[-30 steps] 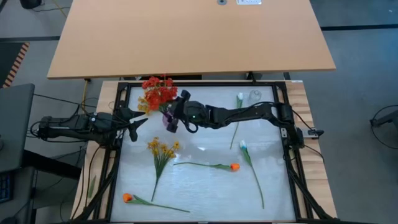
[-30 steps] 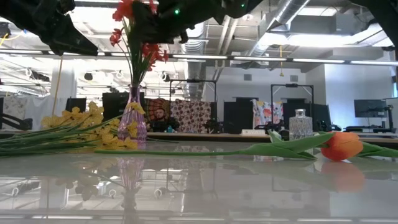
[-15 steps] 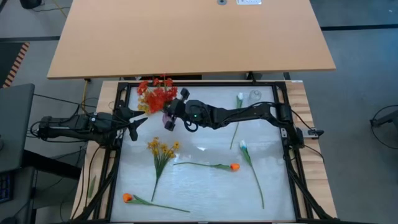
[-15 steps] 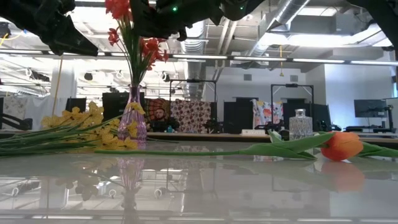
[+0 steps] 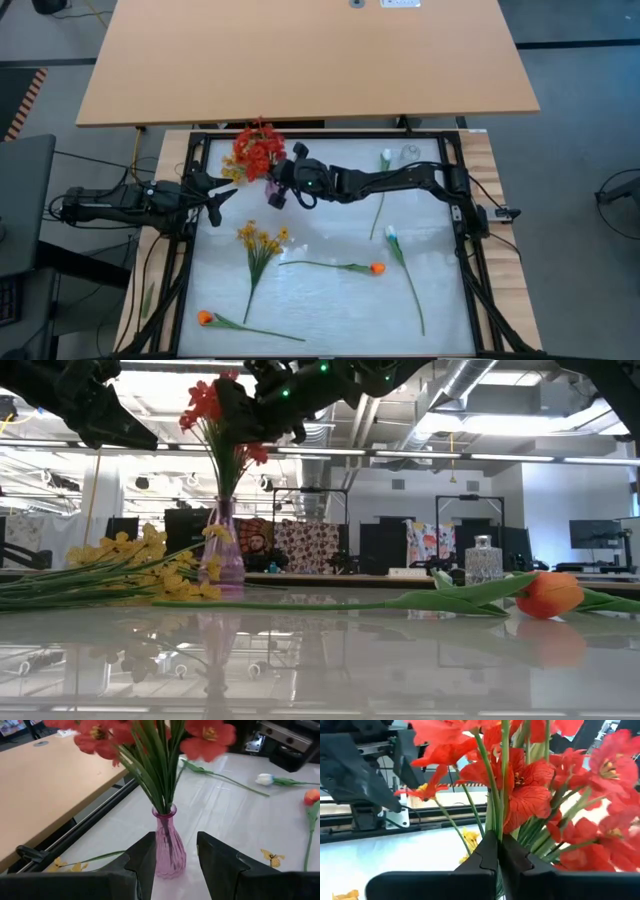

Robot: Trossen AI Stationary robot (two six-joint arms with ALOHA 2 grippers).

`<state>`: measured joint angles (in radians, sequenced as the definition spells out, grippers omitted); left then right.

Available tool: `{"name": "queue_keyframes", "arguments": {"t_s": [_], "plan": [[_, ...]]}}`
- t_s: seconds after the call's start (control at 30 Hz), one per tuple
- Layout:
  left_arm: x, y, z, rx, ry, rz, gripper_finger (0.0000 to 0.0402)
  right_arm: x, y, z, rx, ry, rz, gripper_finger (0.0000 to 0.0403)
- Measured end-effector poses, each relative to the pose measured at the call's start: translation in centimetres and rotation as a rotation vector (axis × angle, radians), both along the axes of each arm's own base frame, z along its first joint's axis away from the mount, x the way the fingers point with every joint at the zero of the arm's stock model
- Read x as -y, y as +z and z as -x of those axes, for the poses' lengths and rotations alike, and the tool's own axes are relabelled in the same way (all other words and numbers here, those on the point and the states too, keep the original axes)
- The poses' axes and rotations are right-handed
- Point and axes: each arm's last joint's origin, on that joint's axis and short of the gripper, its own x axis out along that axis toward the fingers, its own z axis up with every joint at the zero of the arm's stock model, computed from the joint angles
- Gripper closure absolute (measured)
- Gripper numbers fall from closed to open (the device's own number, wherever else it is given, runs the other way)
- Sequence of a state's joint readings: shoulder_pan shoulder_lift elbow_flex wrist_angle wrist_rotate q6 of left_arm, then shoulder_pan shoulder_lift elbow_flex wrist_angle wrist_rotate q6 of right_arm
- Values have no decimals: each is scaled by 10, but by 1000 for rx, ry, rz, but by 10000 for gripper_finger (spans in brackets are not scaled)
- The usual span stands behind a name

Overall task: Sort flowers into vase by color
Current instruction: Put the red flowers into the purple vase, then put the top orange tulip into the purple vase

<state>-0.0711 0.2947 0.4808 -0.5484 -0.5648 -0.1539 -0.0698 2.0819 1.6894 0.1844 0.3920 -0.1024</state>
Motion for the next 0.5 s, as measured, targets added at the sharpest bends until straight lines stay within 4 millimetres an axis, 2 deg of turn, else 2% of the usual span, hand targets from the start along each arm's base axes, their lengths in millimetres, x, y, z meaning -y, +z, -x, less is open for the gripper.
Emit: {"name": "queue_keyframes", "arguments": {"t_s": [0.1,0.3,0.4,0.5], "plan": [[0,0,0,0,0,0,269,3,0,0,-12,28,16,347],[0,0,0,1,0,0,269,4,9,1,-87,64,-25,263],[0,0,0,0,0,0,269,1,17,4,-192,67,-77,210],[0,0,0,0,0,0,269,-4,24,11,-348,151,-141,161]]}}
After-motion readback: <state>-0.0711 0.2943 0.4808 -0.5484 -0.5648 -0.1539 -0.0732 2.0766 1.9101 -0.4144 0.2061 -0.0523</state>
